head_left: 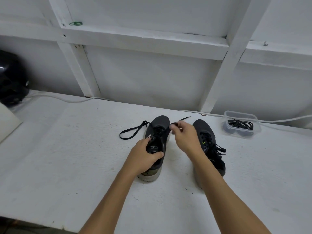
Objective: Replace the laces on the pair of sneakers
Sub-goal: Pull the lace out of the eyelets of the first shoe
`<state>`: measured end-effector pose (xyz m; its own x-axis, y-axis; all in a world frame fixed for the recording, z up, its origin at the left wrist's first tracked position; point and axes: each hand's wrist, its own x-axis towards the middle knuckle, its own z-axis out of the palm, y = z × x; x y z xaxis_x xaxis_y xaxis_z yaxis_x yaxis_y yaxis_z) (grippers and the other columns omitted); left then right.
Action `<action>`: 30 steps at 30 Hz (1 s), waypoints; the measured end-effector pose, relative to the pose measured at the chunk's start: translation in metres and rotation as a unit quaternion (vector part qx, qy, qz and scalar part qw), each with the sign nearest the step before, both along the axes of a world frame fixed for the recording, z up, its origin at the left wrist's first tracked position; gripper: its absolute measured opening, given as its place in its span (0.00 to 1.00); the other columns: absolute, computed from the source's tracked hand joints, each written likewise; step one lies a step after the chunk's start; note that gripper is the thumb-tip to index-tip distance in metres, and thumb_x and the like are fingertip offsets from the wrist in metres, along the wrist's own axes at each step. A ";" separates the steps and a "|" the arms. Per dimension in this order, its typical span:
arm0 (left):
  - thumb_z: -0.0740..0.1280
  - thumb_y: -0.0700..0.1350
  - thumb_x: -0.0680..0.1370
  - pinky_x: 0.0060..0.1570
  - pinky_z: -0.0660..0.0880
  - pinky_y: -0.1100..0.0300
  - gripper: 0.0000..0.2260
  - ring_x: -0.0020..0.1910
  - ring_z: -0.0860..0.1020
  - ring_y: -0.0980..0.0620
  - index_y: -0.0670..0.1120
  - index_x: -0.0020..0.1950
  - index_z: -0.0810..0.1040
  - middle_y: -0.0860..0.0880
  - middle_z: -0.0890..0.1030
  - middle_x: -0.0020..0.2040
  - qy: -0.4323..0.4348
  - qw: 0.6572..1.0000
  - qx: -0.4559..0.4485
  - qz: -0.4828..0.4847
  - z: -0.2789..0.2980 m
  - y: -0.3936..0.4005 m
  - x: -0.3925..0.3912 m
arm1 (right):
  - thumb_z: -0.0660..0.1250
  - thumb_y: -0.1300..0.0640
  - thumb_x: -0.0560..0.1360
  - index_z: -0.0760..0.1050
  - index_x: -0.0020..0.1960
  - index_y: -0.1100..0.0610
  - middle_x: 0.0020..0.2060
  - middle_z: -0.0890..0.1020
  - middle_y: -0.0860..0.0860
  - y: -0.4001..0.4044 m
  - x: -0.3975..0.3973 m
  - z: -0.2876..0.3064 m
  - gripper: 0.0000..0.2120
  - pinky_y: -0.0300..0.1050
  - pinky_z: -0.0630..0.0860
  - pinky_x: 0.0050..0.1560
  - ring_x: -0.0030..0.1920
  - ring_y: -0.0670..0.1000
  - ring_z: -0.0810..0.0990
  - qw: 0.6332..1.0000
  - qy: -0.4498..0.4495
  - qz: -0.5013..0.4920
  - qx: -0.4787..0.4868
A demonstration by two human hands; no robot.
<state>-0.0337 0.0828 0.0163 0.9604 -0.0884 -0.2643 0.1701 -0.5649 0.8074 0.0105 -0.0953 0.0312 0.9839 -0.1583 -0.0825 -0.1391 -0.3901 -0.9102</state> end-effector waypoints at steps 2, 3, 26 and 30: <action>0.74 0.56 0.71 0.54 0.73 0.59 0.22 0.57 0.76 0.56 0.58 0.65 0.75 0.57 0.76 0.61 -0.001 1.000 0.000 0.004 -0.001 0.000 0.000 | 0.66 0.51 0.81 0.80 0.47 0.56 0.43 0.83 0.51 0.000 -0.002 0.005 0.10 0.44 0.81 0.39 0.41 0.45 0.84 0.994 0.007 -0.068 0.084; 0.74 0.56 0.71 0.55 0.73 0.59 0.23 0.58 0.76 0.56 0.58 0.65 0.75 0.57 0.76 0.62 -0.001 1.000 0.001 0.004 -0.001 0.000 0.000 | 0.66 0.48 0.81 0.80 0.47 0.57 0.44 0.84 0.52 0.000 -0.005 0.005 0.13 0.44 0.83 0.38 0.42 0.46 0.85 0.991 0.048 -0.059 0.114; 0.71 0.63 0.66 0.58 0.77 0.54 0.28 0.57 0.77 0.56 0.60 0.65 0.75 0.58 0.77 0.61 0.001 1.000 0.017 -0.001 -0.007 0.001 0.003 | 0.68 0.57 0.81 0.80 0.44 0.57 0.36 0.83 0.52 0.006 -0.014 -0.007 0.08 0.39 0.78 0.36 0.39 0.49 0.82 0.987 0.096 0.081 0.100; 0.72 0.62 0.67 0.62 0.75 0.53 0.34 0.62 0.75 0.54 0.57 0.72 0.71 0.58 0.74 0.65 0.019 1.000 0.017 0.003 -0.008 0.002 0.002 | 0.65 0.56 0.82 0.77 0.45 0.57 0.39 0.80 0.52 -0.002 0.001 0.009 0.08 0.39 0.79 0.33 0.37 0.46 0.82 0.978 0.003 -0.115 0.175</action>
<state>-0.0317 0.0845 0.0088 0.9498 -0.0741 -0.3040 0.2039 -0.5905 0.7809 0.0116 -0.0973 0.0407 0.9248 -0.3370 -0.1766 -0.1922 -0.0129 -0.9813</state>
